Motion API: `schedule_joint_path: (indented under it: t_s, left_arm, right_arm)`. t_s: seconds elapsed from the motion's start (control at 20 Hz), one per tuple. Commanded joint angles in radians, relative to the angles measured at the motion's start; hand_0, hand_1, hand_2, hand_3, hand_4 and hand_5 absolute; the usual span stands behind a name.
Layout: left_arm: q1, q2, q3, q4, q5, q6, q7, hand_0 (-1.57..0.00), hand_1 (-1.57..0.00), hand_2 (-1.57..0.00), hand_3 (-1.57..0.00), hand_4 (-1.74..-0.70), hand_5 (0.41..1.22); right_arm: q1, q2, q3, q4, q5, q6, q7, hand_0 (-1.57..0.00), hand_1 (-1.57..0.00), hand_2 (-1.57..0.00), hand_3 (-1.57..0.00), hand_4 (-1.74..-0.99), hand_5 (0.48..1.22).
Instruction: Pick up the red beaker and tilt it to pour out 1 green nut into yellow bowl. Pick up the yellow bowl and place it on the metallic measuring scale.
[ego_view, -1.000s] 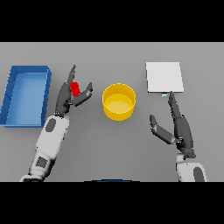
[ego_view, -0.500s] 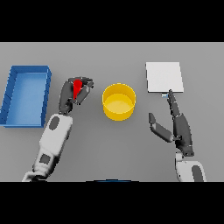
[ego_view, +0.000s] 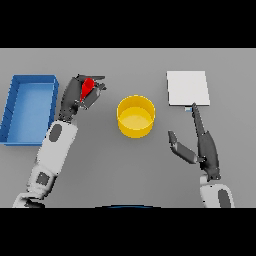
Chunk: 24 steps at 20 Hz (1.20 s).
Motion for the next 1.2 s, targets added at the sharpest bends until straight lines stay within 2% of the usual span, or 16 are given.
schedule_joint_path:
  t_s: [0.0, 0.15, 0.25, 0.4, 0.55, 0.65, 0.75, 0.8, 1.0, 1.05, 1.15]
  left_arm:
    - [-0.011, 0.023, -0.038, -0.015, -0.046, -0.007, 0.03, -1.55, -1.55, -1.55, -1.55, -1.73, 1.137]
    - [-0.034, 0.08, -0.14, -0.051, -0.158, -0.049, 0.114, -1.56, -1.56, -1.56, -1.55, -1.74, 1.132]
    - [-0.034, 0.097, -0.169, -0.073, -0.18, -0.07, 0.138, -1.56, -1.56, -1.56, -1.55, -1.74, 1.123]
    - [-0.051, 0.123, -0.209, -0.081, -0.216, -0.1, 0.163, -1.56, -1.56, -1.56, -1.56, -1.74, 1.144]
    - [-0.133, 0.165, -0.313, -0.065, -0.341, -0.152, 0.23, -1.57, -1.57, -1.57, -1.56, -1.74, 1.153]
    - [-0.196, 0.195, -0.384, -0.044, -0.41, -0.217, 0.225, -1.57, -1.57, -1.57, -1.57, -1.74, 1.177]
    - [-0.251, 0.2, -0.452, -0.015, -0.48, -0.264, 0.249, -1.57, -1.57, -1.57, -1.57, -1.74, 1.193]
    - [-0.289, 0.207, -0.484, 0.011, -0.509, -0.293, 0.233, -1.57, -1.57, -1.57, -1.57, -1.74, 1.199]
    - [-0.395, 0.209, -0.601, 0.088, -0.628, -0.41, 0.216, -1.57, -1.57, -1.57, -1.57, -1.58, 1.212]
    - [-0.416, 0.204, -0.623, 0.096, -0.653, -0.436, 0.218, -1.57, -1.57, -1.57, -1.57, -1.61, 1.214]
    - [-0.447, 0.192, -0.669, 0.13, -0.7, -0.458, 0.206, -1.57, -1.57, -1.57, -1.57, -1.66, 1.216]
  right_arm:
    - [0.0, -0.001, -0.002, -0.018, -0.004, 0.0, 0.011, 0.0, 0.0, 0.0, 0.0, -1.101, 0.658]
    - [-0.015, -0.001, -0.007, -0.007, -0.015, 0.008, 0.032, 0.0, 0.0, 0.0, 0.0, -1.092, 0.663]
    - [-0.002, -0.001, -0.002, -0.008, -0.015, 0.012, 0.015, 0.0, 0.0, 0.0, 0.0, -1.092, 0.668]
    - [-0.01, -0.006, -0.006, -0.007, -0.006, 0.007, 0.033, 0.0, 0.0, 0.0, 0.0, -1.096, 0.666]
    - [0.008, -0.01, 0.001, -0.017, -0.011, 0.021, 0.006, 0.0, 0.0, 0.0, 0.0, -1.069, 0.685]
    - [0.007, -0.003, 0.011, -0.02, 0.004, 0.014, 0.009, 0.0, 0.0, 0.0, 0.0, -1.056, 0.692]
    - [-0.002, 0.0, 0.011, -0.025, 0.003, 0.012, 0.014, 0.0, 0.0, 0.0, 0.0, -1.062, 0.691]
    - [-0.003, 0.002, 0.012, -0.014, 0.01, 0.009, 0.014, 0.0, 0.0, 0.0, 0.0, -1.068, 0.689]
    - [0.01, 0.005, 0.008, -0.019, -0.012, 0.02, 0.009, 0.0, 0.0, 0.0, 0.0, -1.063, 0.681]
    - [0.007, 0.007, 0.006, -0.018, -0.018, 0.023, 0.028, 0.0, 0.0, 0.0, 0.0, -1.06, 0.675]
    - [-0.002, 0.002, 0.001, -0.009, -0.023, 0.026, 0.031, 0.0, 0.0, 0.0, 0.0, -1.056, 0.672]
